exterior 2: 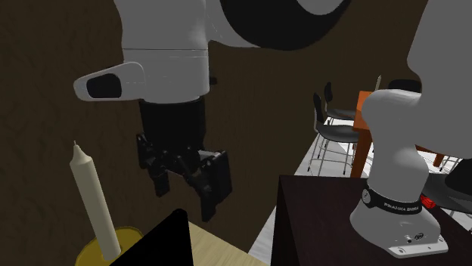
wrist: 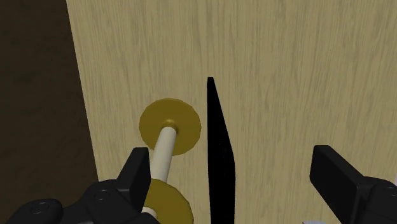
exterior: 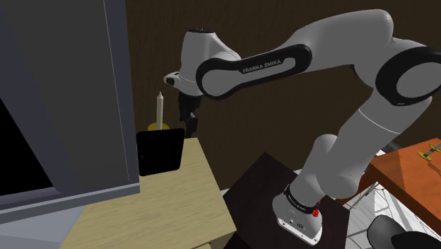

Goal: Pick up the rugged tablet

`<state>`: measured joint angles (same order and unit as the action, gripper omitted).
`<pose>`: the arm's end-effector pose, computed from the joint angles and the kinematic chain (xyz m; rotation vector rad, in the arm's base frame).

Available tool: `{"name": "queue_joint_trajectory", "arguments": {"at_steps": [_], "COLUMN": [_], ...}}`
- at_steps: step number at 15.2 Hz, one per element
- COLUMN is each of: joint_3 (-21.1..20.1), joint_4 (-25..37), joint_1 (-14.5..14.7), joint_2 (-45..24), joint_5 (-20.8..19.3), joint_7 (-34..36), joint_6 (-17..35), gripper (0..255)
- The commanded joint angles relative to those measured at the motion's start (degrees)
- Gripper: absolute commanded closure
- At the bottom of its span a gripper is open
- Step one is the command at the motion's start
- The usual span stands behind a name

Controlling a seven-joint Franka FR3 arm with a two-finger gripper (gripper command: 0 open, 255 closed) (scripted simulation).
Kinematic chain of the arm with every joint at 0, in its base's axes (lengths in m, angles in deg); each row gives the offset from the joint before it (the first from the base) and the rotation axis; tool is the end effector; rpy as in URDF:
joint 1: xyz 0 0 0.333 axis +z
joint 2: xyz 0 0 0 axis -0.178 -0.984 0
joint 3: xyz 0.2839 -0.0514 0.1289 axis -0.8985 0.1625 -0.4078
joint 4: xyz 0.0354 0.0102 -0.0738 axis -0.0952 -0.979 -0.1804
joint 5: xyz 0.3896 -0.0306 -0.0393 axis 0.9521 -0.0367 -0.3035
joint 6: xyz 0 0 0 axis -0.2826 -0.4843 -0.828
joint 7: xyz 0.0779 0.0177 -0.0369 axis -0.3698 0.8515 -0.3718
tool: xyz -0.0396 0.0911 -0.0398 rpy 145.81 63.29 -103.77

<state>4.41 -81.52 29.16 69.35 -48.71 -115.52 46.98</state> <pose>0.4722 0.2305 0.4231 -2.6891 -1.6198 -0.0195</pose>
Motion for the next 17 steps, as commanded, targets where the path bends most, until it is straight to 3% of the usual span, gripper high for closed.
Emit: {"name": "queue_joint_trajectory", "arguments": {"at_steps": [1, 6, 7, 17], "joint_3": [0.01, -0.03, -0.02, -0.02], "joint_4": [-0.65, -2.16, -2.19, -1.76], "joint_1": [0.00, 0.01, 0.00, 0.00], "joint_2": [-0.77, -1.99, -1.93, -1.63], "joint_5": [-0.05, -0.21, -0.21, -0.16], "joint_7": [-0.22, -0.11, -0.13, -0.15], "joint_6": [1.46, 4.18, 4.14, 3.42], "gripper": [0, 0, 255, 255]}}
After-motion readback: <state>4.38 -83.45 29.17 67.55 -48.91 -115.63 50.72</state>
